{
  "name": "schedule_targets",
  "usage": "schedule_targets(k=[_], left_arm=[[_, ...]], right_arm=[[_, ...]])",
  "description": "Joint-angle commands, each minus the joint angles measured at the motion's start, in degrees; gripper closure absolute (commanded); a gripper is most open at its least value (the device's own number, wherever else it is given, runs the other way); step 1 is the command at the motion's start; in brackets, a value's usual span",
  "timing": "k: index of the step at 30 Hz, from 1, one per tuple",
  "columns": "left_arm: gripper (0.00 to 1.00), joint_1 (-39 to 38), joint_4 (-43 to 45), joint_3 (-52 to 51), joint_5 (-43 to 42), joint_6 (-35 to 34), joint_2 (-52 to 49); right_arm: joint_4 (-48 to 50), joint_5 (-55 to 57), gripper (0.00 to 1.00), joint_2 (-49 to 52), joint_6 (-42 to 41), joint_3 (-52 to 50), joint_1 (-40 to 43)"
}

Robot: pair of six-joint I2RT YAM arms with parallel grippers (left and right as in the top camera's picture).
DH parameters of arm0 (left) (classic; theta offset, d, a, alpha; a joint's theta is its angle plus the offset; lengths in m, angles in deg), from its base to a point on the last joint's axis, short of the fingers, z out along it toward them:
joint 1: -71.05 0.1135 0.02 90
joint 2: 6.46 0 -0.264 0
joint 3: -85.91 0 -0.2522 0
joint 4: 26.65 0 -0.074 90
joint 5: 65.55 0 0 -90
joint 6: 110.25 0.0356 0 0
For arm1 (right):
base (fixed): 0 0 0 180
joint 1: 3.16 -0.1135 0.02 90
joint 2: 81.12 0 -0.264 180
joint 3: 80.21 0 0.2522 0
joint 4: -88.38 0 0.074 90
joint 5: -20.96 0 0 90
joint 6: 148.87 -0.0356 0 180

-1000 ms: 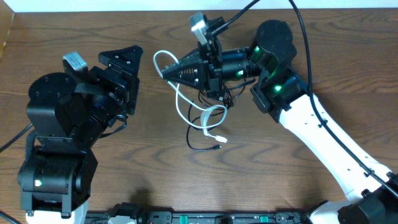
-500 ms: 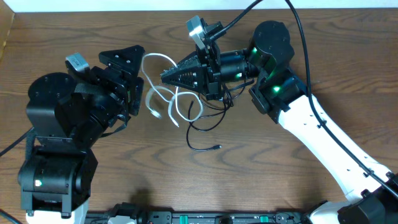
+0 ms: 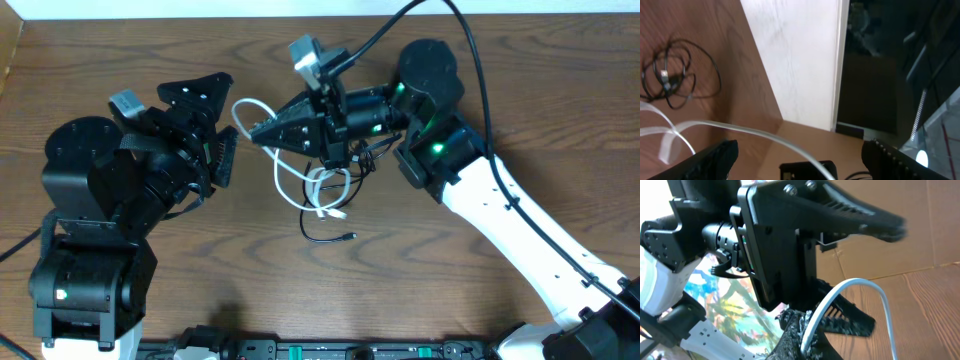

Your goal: Untangle cables

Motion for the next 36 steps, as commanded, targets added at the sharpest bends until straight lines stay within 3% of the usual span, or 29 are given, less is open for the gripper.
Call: schedule_targets(k=[1,11,16,23,31,36], left_arm=[[0.15,0.2,0.31,0.31,-4.44,-2.89,0.0],[0.24,0.2,0.52,0.31,-4.46,-4.83,-0.35],[0.36,0.2,0.68,0.31,-4.48,-4.79,-0.87],[0.38,0.2,0.7,0.31,-4.48,-4.79,-1.03],[0.59,0.2,0.7,0.31,-4.48,-4.81,-1.03],[0.63,0.2,0.7,0.31,-4.46,-4.81,-1.03]], right_arm=[[-0.13,0.13,0.99,-0.57,2.86,0.37,-0.76],[-0.24,-1.18,0.99,-0.57,2.6,0.37,-0.76],[-0.55,-1.42,0.99,-0.57,2.62,0.37,-0.76],[-0.57,-1.2,0.99,-0.57,2.62,0.37,-0.7],[-0.55,-1.16,0.99,-0.57,2.64,0.37,-0.7],[-0.55,-0.37,0.99,-0.57,2.62,0.37,-0.7]])
